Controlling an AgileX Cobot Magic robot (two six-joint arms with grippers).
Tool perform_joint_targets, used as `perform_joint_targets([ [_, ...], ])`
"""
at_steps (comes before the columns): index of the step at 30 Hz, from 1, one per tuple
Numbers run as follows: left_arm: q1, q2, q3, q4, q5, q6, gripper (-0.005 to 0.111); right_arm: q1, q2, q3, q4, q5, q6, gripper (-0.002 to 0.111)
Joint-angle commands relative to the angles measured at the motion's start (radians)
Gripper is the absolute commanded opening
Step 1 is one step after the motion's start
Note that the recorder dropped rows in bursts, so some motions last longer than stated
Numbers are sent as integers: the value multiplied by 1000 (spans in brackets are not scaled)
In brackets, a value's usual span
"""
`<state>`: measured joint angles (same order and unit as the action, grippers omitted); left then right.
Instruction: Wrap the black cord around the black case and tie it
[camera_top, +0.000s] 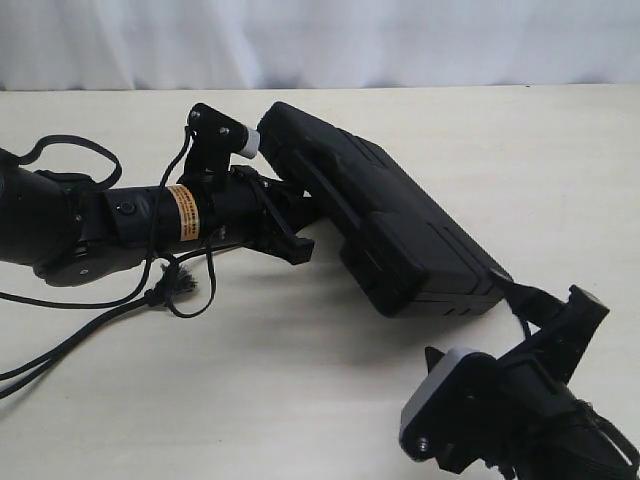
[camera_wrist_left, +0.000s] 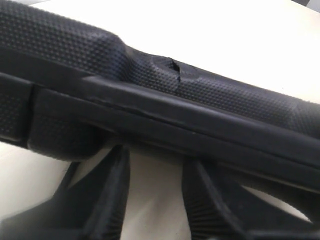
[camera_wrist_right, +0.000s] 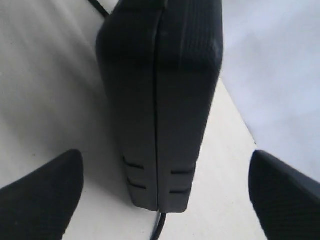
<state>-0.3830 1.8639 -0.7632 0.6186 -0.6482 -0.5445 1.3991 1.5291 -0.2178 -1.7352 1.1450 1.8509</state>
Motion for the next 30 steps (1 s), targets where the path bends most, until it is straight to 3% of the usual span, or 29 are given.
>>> perform_joint_targets([
  [1,-2,-6,-8,-10,-42,-6,35,-30,83,3,-9,76,78,83],
  [14,-2,-6,-8,-10,-44,-8,35,-34,159,-49,-9,76,71,83],
  [22,-2,-6,-8,-10,-43,-8,35,-177,168,-103,-9,76,67,83],
  [30,-2,-6,-8,-10,-47,-8,35,-215,168,-170,-9,4,-34,83],
])
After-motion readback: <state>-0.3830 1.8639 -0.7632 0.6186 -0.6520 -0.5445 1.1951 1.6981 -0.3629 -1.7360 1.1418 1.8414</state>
